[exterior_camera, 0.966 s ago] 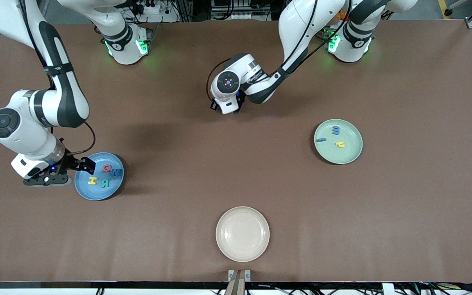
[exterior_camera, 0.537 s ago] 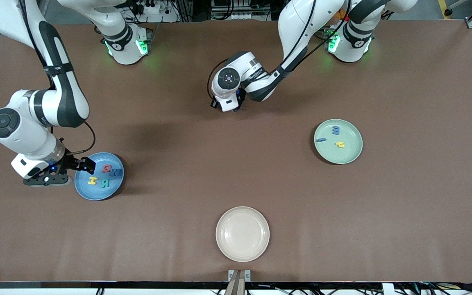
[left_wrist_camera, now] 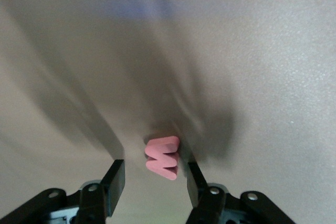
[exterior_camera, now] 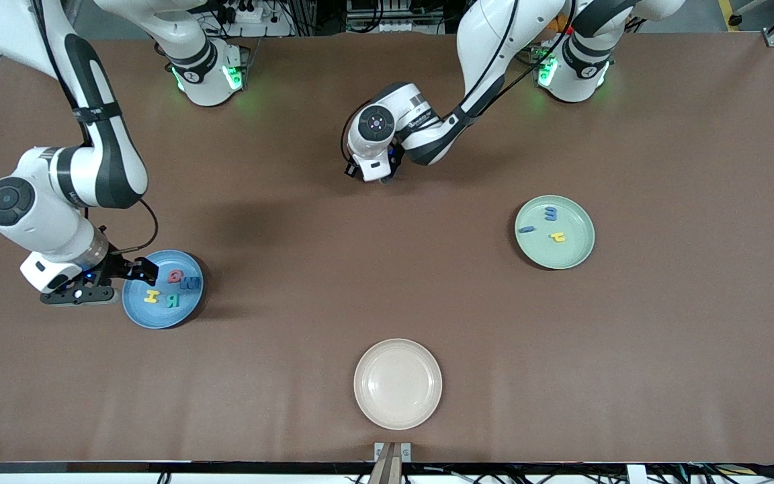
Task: Sort uppercase to blue plate, lowercase to green plate
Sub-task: 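Grasp the pink w with the left gripper while the right gripper withdraws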
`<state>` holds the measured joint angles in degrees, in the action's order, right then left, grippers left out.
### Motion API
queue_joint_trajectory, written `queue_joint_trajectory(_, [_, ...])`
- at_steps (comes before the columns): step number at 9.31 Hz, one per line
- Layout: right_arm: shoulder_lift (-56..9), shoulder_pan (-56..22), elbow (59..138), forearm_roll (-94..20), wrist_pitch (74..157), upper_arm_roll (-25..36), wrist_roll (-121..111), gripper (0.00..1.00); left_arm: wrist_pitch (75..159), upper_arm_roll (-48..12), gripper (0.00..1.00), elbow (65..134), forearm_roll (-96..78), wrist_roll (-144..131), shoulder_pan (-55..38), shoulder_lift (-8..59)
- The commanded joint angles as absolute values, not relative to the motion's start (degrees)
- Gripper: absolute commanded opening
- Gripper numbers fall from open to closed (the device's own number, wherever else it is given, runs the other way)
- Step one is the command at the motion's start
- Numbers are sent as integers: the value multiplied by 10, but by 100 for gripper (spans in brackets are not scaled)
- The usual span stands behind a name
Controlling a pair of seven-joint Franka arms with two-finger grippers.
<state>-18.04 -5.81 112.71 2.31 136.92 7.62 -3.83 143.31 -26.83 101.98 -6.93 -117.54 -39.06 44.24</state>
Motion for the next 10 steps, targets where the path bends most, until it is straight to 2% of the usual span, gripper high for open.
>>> queue_joint_trajectory(1, [-151,-51,1140,25,1348,70,-36,100,1462,-278,58,1055,-47,-1191,-380,428])
queue_joint_trajectory(3, [-128,-47,1142,25,1336,70,-42,100,1462,-288,61,1059,-47,-1191,-374,430])
queue_joint_trajectory(6, [-72,-51,1157,25,1287,71,-44,100,1463,-288,72,1059,-47,-1199,-380,434])
queue_joint_trajectory(10, [-18,-20,1141,25,1227,45,-43,100,1525,-285,71,1069,-46,-1200,-379,436])
